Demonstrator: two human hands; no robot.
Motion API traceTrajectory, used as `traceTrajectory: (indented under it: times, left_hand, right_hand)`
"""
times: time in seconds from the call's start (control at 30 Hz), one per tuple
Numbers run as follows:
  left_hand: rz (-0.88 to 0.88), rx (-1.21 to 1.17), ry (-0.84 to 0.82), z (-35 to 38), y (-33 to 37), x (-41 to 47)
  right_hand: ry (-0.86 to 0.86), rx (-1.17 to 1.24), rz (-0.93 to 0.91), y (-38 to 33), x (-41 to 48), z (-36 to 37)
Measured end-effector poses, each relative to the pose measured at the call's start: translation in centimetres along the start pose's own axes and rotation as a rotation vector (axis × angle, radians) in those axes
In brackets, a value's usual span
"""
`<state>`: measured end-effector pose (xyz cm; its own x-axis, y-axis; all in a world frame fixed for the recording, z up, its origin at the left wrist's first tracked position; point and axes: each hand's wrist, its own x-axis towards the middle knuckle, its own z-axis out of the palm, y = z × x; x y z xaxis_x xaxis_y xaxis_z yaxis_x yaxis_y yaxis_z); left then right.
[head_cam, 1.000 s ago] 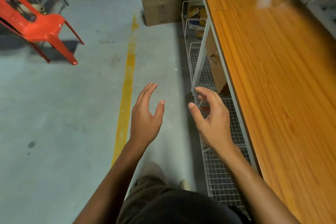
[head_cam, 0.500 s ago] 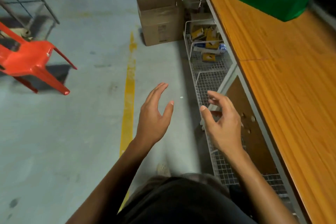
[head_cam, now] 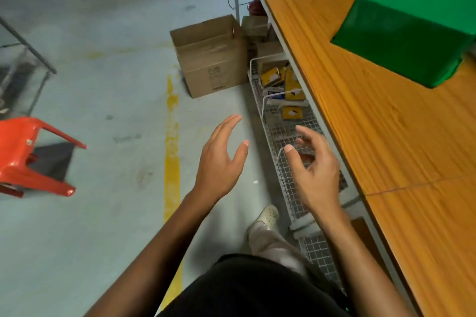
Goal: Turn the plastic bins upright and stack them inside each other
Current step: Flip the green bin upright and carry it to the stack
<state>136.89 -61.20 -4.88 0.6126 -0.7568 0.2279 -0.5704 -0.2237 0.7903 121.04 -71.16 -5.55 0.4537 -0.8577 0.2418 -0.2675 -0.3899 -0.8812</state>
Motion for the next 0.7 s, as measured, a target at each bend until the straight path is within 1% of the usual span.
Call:
traceTrajectory:
  times: [0.1,0.27,0.47,0.7]
  left_hand:
    - [0.004,0.001,-0.021,1.6,0.1,8.1]
    - [0.080,-0.024,-0.084,4.8,2.6,22.4]
    - [0.208,-0.117,-0.231,10.4,4.4,34.3]
    - [0.408,-0.247,-0.462,19.2,3.9,47.1]
  right_hand:
    - [0.056,0.020,-0.003,1.3,7.8,0.4]
    - [0.157,0.027,-0.008,2.5,20.0,-0.6]
    - [0.312,-0.034,0.006,4.7,28.6,-1.8]
    - [0.625,-0.199,0.135,8.1,36.8,-2.0]
